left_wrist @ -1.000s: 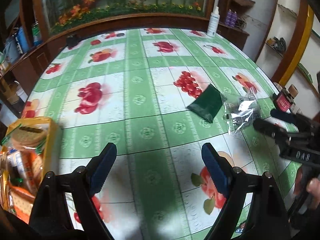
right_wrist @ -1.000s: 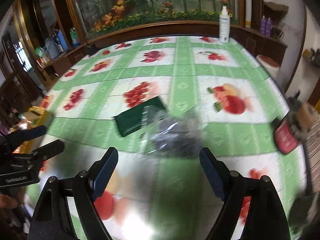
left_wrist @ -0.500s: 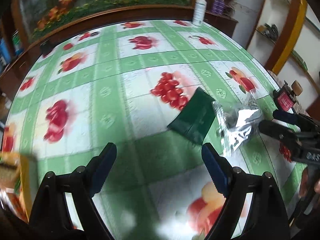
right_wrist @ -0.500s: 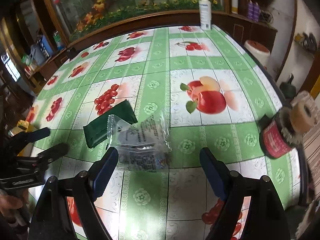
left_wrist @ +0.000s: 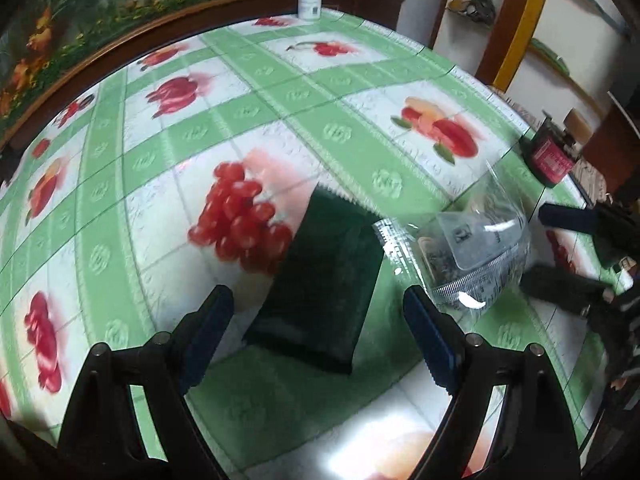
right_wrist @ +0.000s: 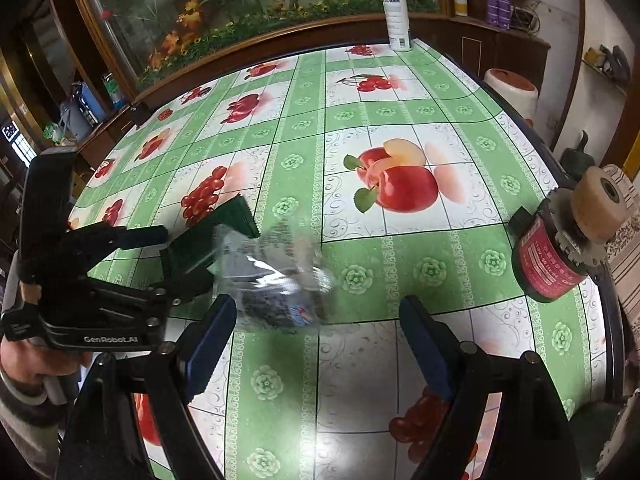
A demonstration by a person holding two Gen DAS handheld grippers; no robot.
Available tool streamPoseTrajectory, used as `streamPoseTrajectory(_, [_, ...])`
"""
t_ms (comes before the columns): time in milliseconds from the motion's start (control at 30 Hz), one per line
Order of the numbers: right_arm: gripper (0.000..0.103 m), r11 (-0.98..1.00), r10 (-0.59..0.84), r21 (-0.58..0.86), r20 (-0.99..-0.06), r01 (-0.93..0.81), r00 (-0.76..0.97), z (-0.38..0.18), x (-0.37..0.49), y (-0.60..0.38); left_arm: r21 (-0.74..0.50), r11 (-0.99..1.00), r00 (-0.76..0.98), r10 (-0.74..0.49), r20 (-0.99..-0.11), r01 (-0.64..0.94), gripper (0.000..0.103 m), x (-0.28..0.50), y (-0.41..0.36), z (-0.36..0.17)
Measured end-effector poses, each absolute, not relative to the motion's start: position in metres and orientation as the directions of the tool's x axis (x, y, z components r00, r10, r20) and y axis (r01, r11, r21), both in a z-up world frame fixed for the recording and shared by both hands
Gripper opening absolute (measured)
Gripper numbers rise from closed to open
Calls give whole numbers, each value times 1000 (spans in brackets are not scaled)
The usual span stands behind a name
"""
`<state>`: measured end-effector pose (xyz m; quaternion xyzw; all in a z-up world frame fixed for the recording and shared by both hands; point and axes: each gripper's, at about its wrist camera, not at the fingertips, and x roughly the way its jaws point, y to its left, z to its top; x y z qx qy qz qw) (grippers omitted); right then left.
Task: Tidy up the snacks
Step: 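Grasp the dark green pack with the left gripper while the right grasps the clear plastic bag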
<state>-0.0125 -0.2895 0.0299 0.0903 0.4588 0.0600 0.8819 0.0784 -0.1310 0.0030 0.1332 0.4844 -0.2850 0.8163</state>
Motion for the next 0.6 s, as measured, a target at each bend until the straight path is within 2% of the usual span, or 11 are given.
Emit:
streamPoseTrajectory(233, [84,979,177,205,-802,-15,571,31,-7,-291,-22,776,379,-332,-864,631,86,82,-143,1])
streamPoseTrajectory(267, [84,979,176,205,-799,-14,574,32,-7,-292,-8,774,387,-326,-863,633,83,81,-143,1])
streamPoseTrajectory(333, [84,979,177,204,-796,-18,579,33,-7,-291,3,773,402,-327,-856,634,69,78,-142,2])
streamPoseTrajectory(367, [84,979,180,204,-793,-25,582,34,-7,-291,-2,781,410,-330,-850,625,53,77,-139,4])
streamPoseTrajectory(400, [84,979,184,201,-789,-38,586,35,-7,-290,-2,790,415,-325,-850,614,49,78,-136,5])
streamPoseTrajectory(600, [84,989,141,90,-801,-116,581,40,-7,-277,-45,841,421,-315,-850,539,48,79,-117,8])
